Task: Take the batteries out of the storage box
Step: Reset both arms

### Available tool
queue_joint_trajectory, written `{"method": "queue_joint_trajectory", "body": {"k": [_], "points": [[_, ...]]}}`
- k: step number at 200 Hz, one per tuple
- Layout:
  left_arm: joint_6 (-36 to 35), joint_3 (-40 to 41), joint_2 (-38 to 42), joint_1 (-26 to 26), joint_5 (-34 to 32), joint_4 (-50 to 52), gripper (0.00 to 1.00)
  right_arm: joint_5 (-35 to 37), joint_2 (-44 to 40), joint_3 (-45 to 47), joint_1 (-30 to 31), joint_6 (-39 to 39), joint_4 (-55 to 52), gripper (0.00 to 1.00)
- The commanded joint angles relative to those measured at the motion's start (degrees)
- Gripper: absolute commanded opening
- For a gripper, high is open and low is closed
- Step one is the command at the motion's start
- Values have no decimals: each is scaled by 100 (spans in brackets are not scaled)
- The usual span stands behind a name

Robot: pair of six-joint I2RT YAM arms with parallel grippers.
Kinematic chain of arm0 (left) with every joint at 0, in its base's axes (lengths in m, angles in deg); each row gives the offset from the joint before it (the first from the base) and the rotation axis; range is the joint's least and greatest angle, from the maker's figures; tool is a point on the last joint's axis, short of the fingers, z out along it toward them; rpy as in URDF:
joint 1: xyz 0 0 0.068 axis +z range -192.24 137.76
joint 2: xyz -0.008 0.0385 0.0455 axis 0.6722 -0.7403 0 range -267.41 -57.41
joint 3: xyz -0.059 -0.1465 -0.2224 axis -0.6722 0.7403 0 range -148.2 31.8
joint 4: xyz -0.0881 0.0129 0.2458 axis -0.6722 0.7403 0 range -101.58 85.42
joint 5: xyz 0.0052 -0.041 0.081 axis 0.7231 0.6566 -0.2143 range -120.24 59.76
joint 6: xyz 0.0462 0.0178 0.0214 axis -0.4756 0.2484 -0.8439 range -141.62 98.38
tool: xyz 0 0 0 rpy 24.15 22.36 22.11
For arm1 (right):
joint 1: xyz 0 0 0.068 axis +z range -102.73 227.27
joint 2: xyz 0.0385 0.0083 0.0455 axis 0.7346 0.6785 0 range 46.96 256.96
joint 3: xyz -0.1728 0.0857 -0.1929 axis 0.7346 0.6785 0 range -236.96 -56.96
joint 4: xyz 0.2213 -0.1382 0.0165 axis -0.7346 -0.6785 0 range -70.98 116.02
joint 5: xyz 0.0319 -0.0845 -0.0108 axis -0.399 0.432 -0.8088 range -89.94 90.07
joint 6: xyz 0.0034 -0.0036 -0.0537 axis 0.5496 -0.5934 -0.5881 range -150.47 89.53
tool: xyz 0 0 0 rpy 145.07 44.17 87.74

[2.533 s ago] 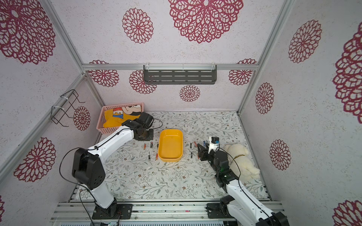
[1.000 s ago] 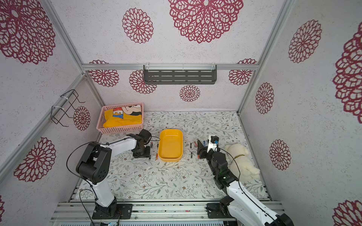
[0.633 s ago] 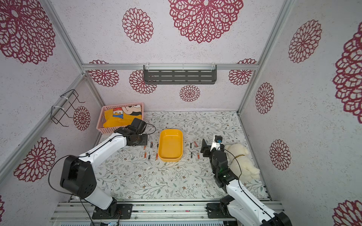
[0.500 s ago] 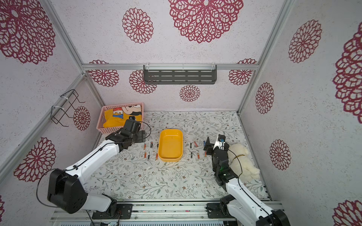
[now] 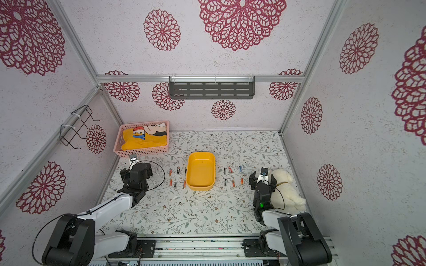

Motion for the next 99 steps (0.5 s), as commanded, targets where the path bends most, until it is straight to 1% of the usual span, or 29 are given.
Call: {"method": "queue_joint_trajectory", "body": {"k": [1, 7, 24, 38, 53, 67, 77, 81, 86, 94, 99], "points": [[-241, 747, -219, 554, 753, -2397, 98, -883, 294, 122, -243, -326, 1885, 90], [-356, 834, -185, 567, 960, -2523, 97, -1064, 433, 147, -355, -239, 2055, 91], [-526, 896, -278, 826, 1728, -2831, 97, -2005, 883, 146, -813, 56, 2486, 91], [-620, 931, -605, 999, 2030, -3301, 97, -2158, 1287, 179, -912, 110, 2929, 90], [-594, 1022, -1131, 1255, 2622, -3974, 97, -2436, 1758, 252, -964, 70, 3582, 90], [-517, 1073, -1756, 1385, 2848, -4695, 97, -2607, 1551, 190, -1022, 63, 3079, 91], [-542, 1095, -2067, 1474, 3067, -5193, 97, -2831, 1617, 31, -1069, 56, 2936, 91], [-514, 1084, -2023, 1493, 3104, -5151, 97, -2963, 1612, -67, -1086, 39, 2749, 91], [-480, 1043, -1883, 1518, 3139, -4825, 97, -3086, 1555, -249, -1097, 0, 2336, 91], [-433, 819, -1679, 1565, 3265, -4039, 97, -3243, 1569, -574, -1098, -59, 1750, 91], [-441, 575, -1617, 1600, 3438, -3438, 97, -3137, 1573, -665, -1062, -93, 1536, 94]]}}
